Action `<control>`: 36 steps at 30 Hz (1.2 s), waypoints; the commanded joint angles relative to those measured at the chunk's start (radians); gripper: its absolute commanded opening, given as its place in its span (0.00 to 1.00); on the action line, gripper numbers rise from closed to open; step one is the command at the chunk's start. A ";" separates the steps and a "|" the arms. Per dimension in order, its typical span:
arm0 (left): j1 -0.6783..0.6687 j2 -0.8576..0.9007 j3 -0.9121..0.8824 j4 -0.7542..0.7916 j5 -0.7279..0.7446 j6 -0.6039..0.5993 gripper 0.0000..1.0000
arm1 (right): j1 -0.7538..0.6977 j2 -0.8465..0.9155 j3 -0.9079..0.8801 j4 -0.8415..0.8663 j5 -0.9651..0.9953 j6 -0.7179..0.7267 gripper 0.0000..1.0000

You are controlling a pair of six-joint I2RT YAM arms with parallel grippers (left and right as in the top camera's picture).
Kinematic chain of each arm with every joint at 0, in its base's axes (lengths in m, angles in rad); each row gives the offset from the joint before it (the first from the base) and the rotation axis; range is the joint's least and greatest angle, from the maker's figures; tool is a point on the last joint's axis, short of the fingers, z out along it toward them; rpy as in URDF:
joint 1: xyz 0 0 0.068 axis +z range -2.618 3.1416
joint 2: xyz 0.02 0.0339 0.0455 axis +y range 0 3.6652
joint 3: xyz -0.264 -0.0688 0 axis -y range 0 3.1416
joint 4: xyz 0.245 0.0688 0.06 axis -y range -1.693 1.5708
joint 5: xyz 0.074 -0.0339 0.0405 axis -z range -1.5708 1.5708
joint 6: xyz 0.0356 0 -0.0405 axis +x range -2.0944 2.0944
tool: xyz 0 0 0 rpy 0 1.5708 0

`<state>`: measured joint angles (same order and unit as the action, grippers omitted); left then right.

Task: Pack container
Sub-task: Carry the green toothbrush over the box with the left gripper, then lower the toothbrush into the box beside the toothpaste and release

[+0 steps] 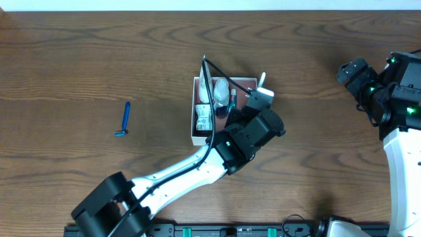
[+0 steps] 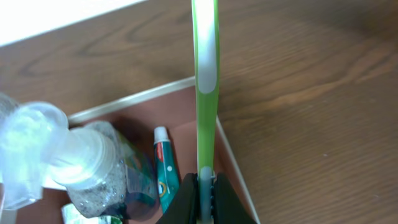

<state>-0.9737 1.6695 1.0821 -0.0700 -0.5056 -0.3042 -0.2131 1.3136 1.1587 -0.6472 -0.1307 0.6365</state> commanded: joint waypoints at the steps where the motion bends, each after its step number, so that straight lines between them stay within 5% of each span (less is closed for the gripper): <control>1: 0.026 0.032 0.011 0.004 -0.030 -0.093 0.06 | -0.003 -0.005 0.006 0.000 0.008 -0.005 0.99; 29: 0.036 0.128 0.010 0.005 0.023 -0.255 0.06 | -0.003 -0.005 0.006 0.000 0.008 -0.005 0.99; 36: 0.037 0.128 0.010 0.013 0.023 -0.231 0.17 | -0.003 -0.005 0.006 0.000 0.008 -0.005 0.99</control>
<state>-0.9398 1.7866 1.0821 -0.0639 -0.4770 -0.5495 -0.2127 1.3136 1.1587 -0.6468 -0.1303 0.6365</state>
